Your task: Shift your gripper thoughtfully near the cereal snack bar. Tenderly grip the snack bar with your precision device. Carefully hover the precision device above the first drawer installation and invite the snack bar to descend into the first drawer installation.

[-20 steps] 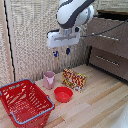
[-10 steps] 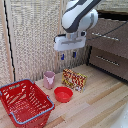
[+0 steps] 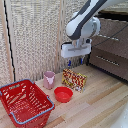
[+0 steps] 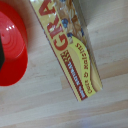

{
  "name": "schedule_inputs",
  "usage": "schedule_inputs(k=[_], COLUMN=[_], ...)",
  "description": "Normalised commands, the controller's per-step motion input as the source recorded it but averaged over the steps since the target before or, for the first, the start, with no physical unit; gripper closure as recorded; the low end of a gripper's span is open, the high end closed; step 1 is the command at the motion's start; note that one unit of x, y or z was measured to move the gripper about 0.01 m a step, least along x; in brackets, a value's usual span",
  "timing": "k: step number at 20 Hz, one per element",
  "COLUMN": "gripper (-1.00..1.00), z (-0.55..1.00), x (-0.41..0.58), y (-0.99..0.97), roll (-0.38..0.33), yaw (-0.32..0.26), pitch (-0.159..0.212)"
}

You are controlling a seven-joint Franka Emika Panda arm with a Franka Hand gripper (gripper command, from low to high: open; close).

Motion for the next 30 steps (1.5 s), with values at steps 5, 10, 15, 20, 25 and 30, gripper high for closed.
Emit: schedule_inputs(k=[5, 10, 15, 20, 25, 30], gripper=[-1.0, -1.0, 1.0, 1.0, 1.0, 1.0], z=[-0.38, -0.52, -0.35, -0.07, 0.01, 0.23], x=[0.11, 0.004, 0.006, 0.0, 0.0, -0.022], y=[-0.08, -0.14, -0.06, 0.01, 0.0, 0.0], roll=[-0.032, -0.091, -0.072, -0.005, 0.0, 0.0], yaw=[0.154, 0.126, 0.097, 0.001, -0.007, -0.072], pitch=[0.0, 0.0, 0.0, 0.01, -0.002, -0.001])
